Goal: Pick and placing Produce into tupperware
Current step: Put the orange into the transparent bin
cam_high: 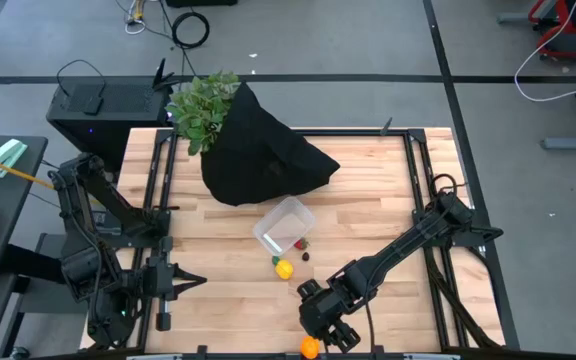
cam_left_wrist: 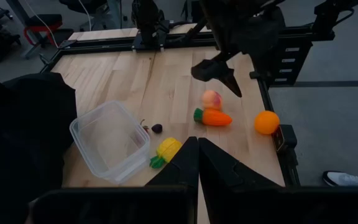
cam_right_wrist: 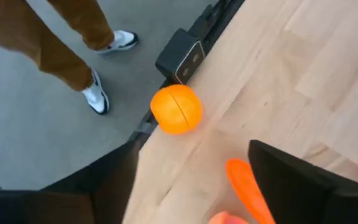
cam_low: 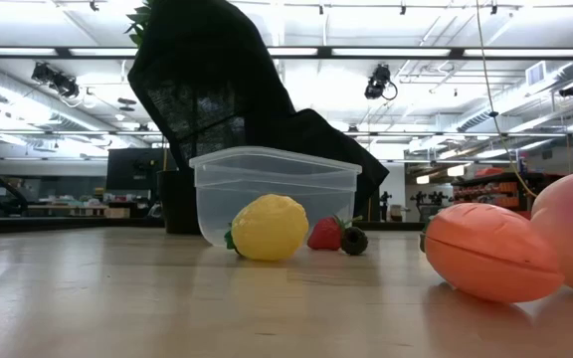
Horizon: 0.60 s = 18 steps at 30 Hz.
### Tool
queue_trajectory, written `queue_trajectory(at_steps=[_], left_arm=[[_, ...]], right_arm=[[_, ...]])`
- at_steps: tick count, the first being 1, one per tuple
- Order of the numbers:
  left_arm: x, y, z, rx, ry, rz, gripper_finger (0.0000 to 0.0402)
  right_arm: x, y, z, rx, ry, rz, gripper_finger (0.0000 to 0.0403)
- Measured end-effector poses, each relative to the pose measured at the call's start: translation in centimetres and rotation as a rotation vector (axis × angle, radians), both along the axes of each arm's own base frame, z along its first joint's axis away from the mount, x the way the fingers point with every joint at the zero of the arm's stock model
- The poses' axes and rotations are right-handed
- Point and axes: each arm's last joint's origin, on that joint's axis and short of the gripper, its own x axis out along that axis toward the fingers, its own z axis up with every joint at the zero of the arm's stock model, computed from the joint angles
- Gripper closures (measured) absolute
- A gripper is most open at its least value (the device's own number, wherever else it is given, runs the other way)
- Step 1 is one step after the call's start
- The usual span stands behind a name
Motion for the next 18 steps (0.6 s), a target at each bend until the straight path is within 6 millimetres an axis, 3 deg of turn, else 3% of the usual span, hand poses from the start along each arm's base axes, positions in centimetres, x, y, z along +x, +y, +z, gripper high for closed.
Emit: queue_trajectory(at_steps=[4, 8, 10, 15, 18], left_arm=[[0.0, 0.0, 0.0, -0.004, 0.0, 0.001, 0.0384], [0.0, 0.0, 0.0, -0.006, 0.003, 0.0, 0.0392], [0.0, 0.0, 0.0, -0.005, 0.004, 0.0, 0.0393], [-0.1, 0.0, -0.1, 0.001, 0.007, 0.0, 0.0382], [-0.1, 0.1, -0.1, -0.002, 0.009, 0.004, 0.0376]], right_arm=[[-0.4, 1.0, -1.1, -0.129, -0.073, 0.119, 0.0052], [-0.6, 1.4, -1.4, -0.163, -0.082, 0.148, 0.0047], [-0.6, 1.4, -0.7, -0.166, -0.082, 0.149, 0.0049], [0.7, 2.2, 3.2, -0.145, -0.159, 0.181, 0.0057], [1.8, 2.4, 3.8, -0.175, -0.094, 0.183, 0.0059]])
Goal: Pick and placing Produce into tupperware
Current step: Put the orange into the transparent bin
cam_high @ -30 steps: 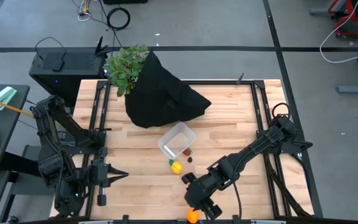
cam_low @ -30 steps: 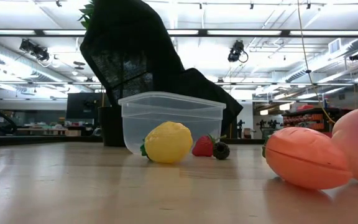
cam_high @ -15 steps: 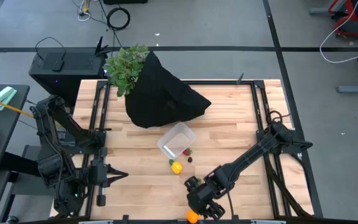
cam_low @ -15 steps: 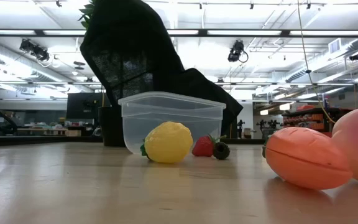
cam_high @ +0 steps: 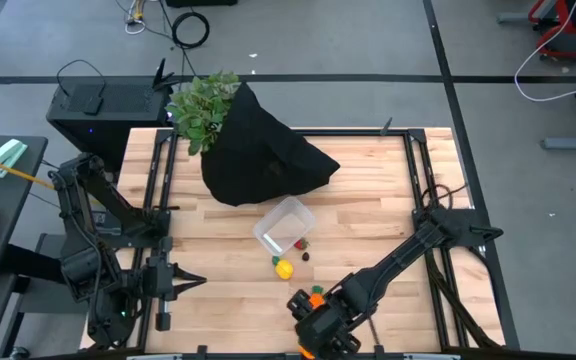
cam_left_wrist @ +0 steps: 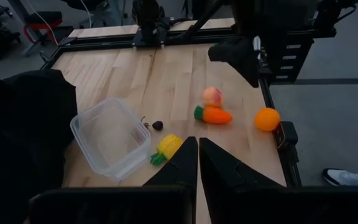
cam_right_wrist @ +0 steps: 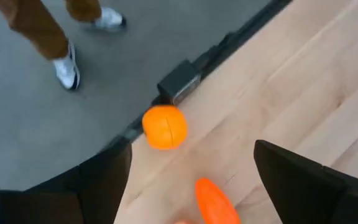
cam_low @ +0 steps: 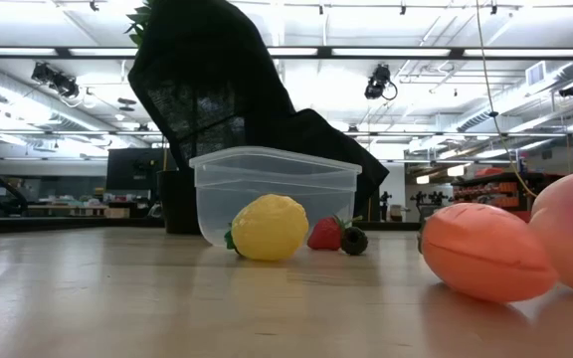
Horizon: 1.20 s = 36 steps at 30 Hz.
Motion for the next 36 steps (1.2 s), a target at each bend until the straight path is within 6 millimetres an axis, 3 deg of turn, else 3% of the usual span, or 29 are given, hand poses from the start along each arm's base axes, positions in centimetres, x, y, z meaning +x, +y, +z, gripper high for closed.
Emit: queue_trajectory(at_steps=[7, 17, 27, 36], left_arm=[[-0.1, -0.1, 0.0, -0.002, 0.0, -0.004, 0.0382], [-0.4, -0.2, -0.1, 0.0, 0.004, -0.017, 0.0386], [-0.5, -0.3, -0.1, 0.0, 0.007, -0.023, 0.038], [-0.5, -0.3, -0.1, -0.001, 0.007, -0.023, 0.0391]], right_arm=[[1.0, 0.0, 0.5, -0.066, 0.063, 0.06, 0.0059], [1.7, 2.7, -3.0, -0.02, 0.084, 0.068, 0.0059], [2.3, 3.2, -5.5, -0.066, 0.105, 0.096, 0.0061], [2.4, 3.7, -6.6, -0.06, 0.119, 0.115, 0.0057]])
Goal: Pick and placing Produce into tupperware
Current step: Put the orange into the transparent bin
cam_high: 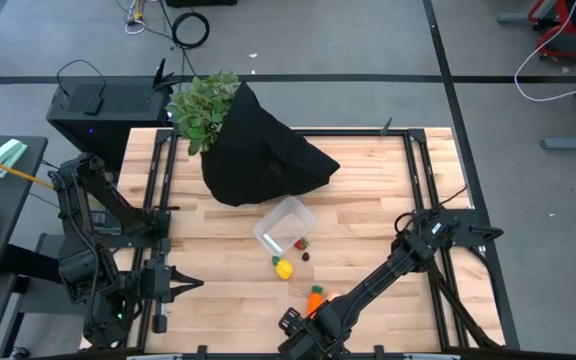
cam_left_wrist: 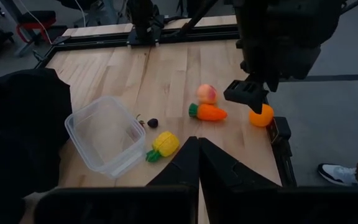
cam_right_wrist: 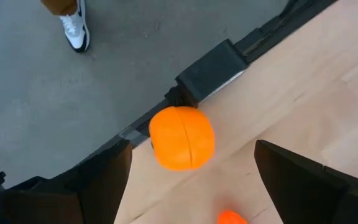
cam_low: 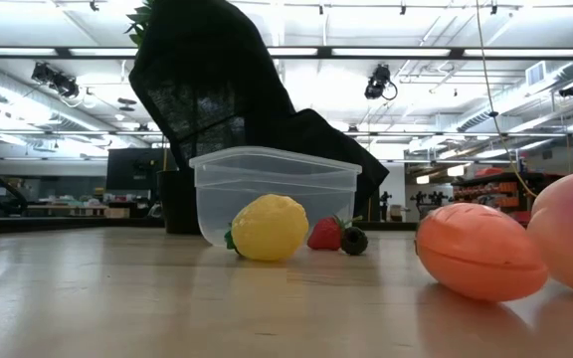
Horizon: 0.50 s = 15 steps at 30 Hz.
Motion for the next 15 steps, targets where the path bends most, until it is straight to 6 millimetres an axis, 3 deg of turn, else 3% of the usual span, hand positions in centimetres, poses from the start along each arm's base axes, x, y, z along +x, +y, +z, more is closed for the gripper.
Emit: queue_trajectory(at_steps=[15], left_arm=[[0.0, 0.0, 0.0, 0.0, 0.0, 0.0, 0.0392]], right_arm=[[-0.1, 0.0, -3.3, -0.034, 0.014, 0.033, 0.0045]])
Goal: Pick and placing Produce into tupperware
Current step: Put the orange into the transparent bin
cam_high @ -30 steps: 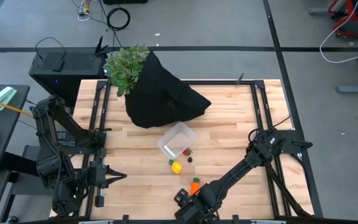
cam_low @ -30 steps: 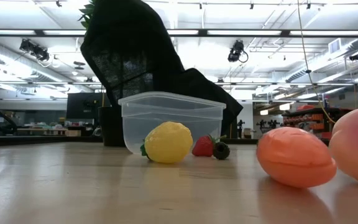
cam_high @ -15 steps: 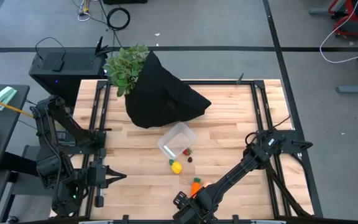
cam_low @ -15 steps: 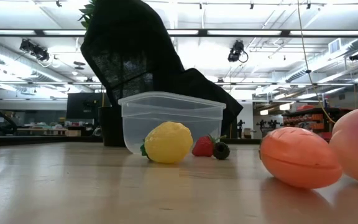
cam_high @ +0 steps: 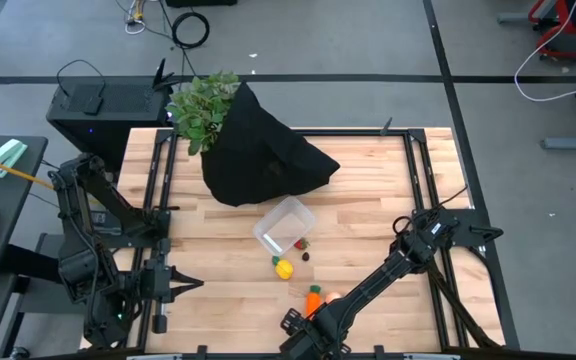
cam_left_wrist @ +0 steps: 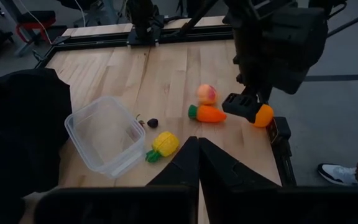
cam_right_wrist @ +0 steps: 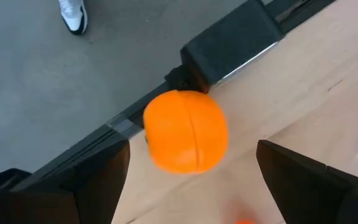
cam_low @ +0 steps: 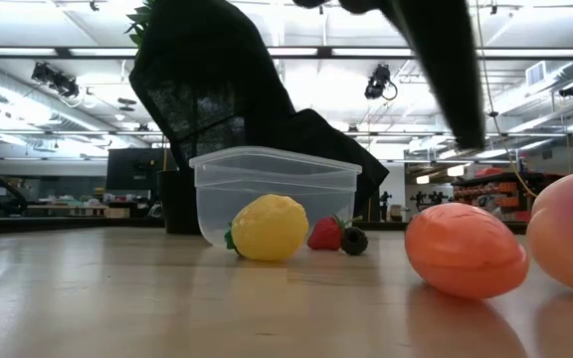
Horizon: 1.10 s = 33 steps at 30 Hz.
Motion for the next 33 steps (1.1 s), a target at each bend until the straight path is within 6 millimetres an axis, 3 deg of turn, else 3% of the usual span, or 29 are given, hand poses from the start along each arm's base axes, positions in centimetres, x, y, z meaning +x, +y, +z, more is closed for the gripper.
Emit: queue_trajectory(at_steps=[8, 20, 33], left_arm=[[0.0, 0.0, 0.0, 0.0, 0.0, 0.0, 0.0379], [0.0, 0.0, 0.0, 0.0, 0.0, 0.0, 0.039], [0.0, 0.0, 0.0, -0.001, 0.0, 0.001, 0.0379]], right_arm=[[0.3, 0.2, 0.1, 0.025, -0.029, 0.001, 0.0046], [-0.4, 0.0, -3.1, 0.022, 0.031, 0.009, 0.0048], [-0.1, 0.1, -3.2, 0.028, -0.007, 0.004, 0.0076]])
